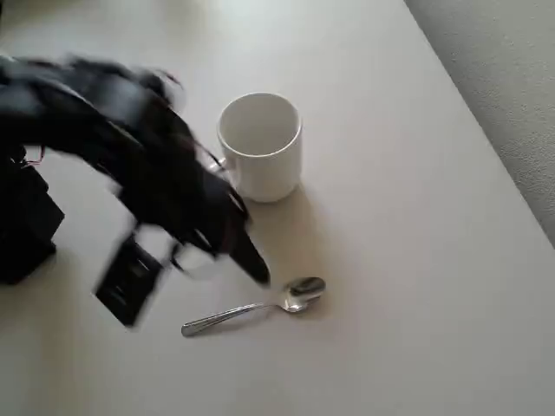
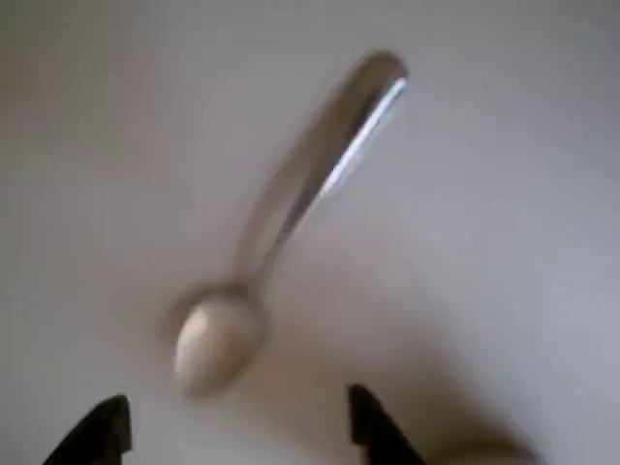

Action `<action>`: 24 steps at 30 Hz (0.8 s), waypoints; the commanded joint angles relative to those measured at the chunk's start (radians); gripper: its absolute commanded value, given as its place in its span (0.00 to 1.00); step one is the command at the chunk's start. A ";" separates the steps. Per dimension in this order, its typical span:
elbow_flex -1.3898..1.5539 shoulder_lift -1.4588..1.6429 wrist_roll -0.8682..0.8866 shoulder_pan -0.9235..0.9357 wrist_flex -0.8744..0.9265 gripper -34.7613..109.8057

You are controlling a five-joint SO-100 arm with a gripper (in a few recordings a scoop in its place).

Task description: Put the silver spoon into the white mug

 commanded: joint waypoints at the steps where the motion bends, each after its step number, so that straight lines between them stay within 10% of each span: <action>1: -0.178 -0.149 0.037 0.025 0.021 0.43; 24: -0.873 -0.673 0.032 0.071 0.321 0.36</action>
